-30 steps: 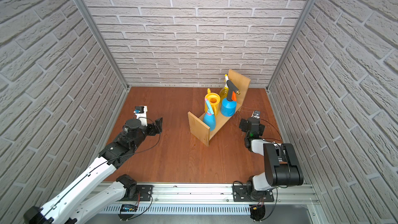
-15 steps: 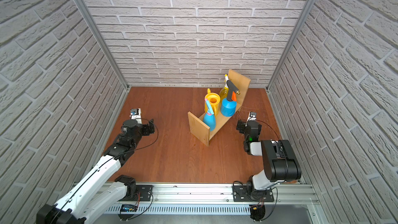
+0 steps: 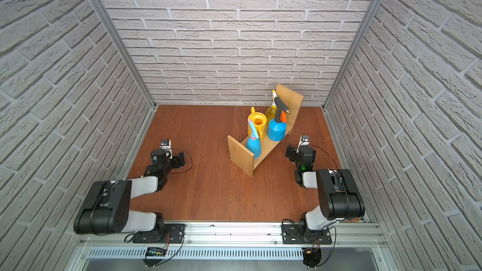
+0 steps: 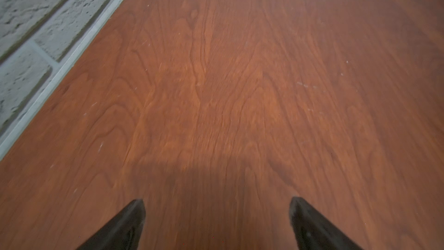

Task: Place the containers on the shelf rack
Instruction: Reset both arms

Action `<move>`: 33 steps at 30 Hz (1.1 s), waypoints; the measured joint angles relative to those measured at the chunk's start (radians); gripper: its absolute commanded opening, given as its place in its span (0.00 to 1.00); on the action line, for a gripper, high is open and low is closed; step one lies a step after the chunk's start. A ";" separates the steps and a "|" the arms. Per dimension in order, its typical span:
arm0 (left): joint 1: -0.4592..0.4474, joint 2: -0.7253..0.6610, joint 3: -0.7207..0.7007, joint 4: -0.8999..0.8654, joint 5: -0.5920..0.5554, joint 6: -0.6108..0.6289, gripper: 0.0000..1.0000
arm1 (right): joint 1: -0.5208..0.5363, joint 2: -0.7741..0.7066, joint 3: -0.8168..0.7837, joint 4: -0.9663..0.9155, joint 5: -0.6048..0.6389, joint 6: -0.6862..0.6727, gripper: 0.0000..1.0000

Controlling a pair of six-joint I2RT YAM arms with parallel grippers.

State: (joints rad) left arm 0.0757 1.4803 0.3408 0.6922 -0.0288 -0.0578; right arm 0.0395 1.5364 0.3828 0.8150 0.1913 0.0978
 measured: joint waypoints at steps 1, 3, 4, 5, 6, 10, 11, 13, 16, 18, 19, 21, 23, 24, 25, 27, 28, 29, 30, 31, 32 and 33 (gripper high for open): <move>0.019 0.040 0.016 0.017 0.024 -0.003 0.98 | 0.000 0.000 0.001 0.000 0.000 0.000 0.98; 0.040 0.073 0.024 0.053 0.045 -0.006 0.98 | 0.000 0.000 0.001 0.000 -0.001 -0.001 0.99; 0.045 0.073 0.026 0.061 0.045 -0.008 0.98 | 0.000 0.000 0.001 0.000 -0.001 -0.001 0.98; 0.045 0.073 0.030 0.073 0.045 -0.008 0.98 | 0.000 0.000 0.001 0.000 -0.001 -0.001 0.99; 0.043 0.072 0.035 0.080 0.048 -0.008 0.98 | 0.000 0.000 0.001 0.000 -0.001 -0.001 0.98; 0.040 0.072 0.047 0.104 0.052 -0.008 0.98 | 0.000 0.000 0.001 0.000 -0.001 -0.001 0.99; 0.036 0.072 0.048 0.106 0.051 -0.007 0.98 | 0.000 0.000 0.001 0.000 -0.001 -0.001 0.99; 0.031 0.072 0.048 0.109 0.043 -0.006 0.98 | 0.000 0.000 0.001 0.000 -0.001 -0.001 0.98; 0.021 0.072 0.048 0.111 0.037 -0.004 0.98 | 0.000 0.000 0.001 0.000 -0.001 -0.001 0.99; 0.012 0.072 0.042 0.131 0.027 0.001 0.98 | 0.000 0.000 0.001 0.000 -0.001 -0.001 0.99; 0.002 0.071 0.031 0.154 0.014 0.007 0.98 | 0.000 0.000 0.001 0.000 -0.001 -0.001 0.99; -0.024 0.065 -0.009 0.217 -0.012 0.019 0.98 | 0.000 0.000 0.001 0.000 -0.001 -0.001 0.98; -0.045 0.064 -0.056 0.279 -0.035 0.031 0.98 | 0.000 0.000 0.001 0.000 -0.001 -0.001 0.99; -0.052 0.064 -0.070 0.291 -0.042 0.035 0.98 | 0.000 0.000 0.001 0.000 -0.001 -0.001 0.98; -0.056 0.064 -0.078 0.298 -0.050 0.036 0.98 | 0.000 0.000 0.001 0.000 -0.001 -0.001 0.98; -0.056 0.064 -0.079 0.317 -0.065 0.040 0.98 | 0.000 0.000 0.001 0.000 -0.001 -0.001 0.98; -0.056 0.064 -0.080 0.330 -0.072 0.041 0.98 | 0.000 0.000 0.001 0.000 -0.001 -0.001 0.99; -0.056 0.064 -0.081 0.345 -0.077 0.042 0.98 | 0.000 0.000 0.001 0.000 -0.001 -0.001 0.99; -0.056 0.064 -0.084 0.361 -0.080 0.042 0.98 | 0.000 0.000 0.001 0.000 -0.001 -0.001 0.99; -0.056 0.064 -0.088 0.374 -0.083 0.042 0.98 | 0.000 0.000 0.001 0.000 -0.001 -0.001 0.99; -0.056 0.064 -0.091 0.383 -0.084 0.042 0.98 | 0.000 0.000 0.001 0.000 -0.001 -0.001 0.99; -0.056 0.064 -0.093 0.389 -0.086 0.042 0.98 | 0.000 0.000 0.001 0.000 -0.001 -0.001 0.99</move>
State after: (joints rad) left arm 0.0200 1.5444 0.2478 1.0813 -0.1146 -0.0154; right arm 0.0395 1.5364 0.3840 0.8146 0.1902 0.0971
